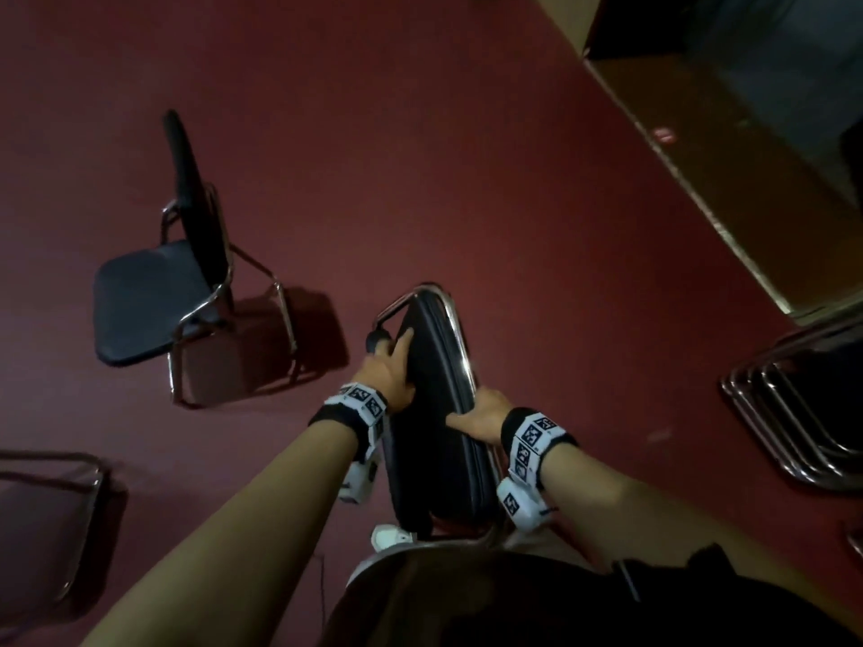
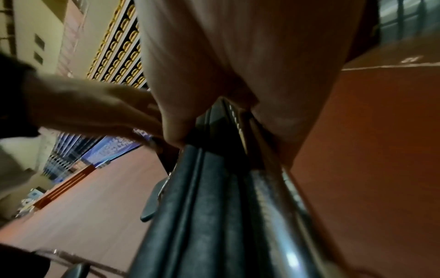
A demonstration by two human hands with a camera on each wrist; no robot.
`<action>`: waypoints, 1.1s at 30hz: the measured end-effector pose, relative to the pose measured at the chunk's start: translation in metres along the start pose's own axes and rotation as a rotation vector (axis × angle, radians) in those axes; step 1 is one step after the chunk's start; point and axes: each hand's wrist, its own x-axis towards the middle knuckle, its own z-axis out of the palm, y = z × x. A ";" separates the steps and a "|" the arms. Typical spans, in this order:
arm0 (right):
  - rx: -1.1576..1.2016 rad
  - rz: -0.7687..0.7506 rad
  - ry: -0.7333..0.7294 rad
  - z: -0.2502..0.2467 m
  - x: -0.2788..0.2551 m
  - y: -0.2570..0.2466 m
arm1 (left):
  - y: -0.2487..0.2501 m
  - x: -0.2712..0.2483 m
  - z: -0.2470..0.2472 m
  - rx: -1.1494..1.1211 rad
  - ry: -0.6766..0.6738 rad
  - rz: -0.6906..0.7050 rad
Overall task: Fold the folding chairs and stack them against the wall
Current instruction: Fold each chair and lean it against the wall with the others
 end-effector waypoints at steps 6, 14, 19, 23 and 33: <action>-0.149 -0.036 -0.112 -0.057 -0.012 0.074 | 0.113 0.035 -0.005 0.730 0.033 0.299; -0.275 -0.131 -0.180 -0.104 -0.027 0.153 | 0.240 0.075 0.042 1.082 -0.376 0.527; -0.261 -0.067 -0.076 -0.187 -0.027 0.203 | 0.338 0.132 0.031 1.124 -0.372 0.715; -0.236 0.037 -0.053 -0.229 -0.033 0.249 | 0.412 0.173 0.053 1.150 -0.503 0.842; 0.540 0.424 0.371 -0.291 0.002 0.341 | 0.572 0.282 0.034 1.173 -0.492 1.145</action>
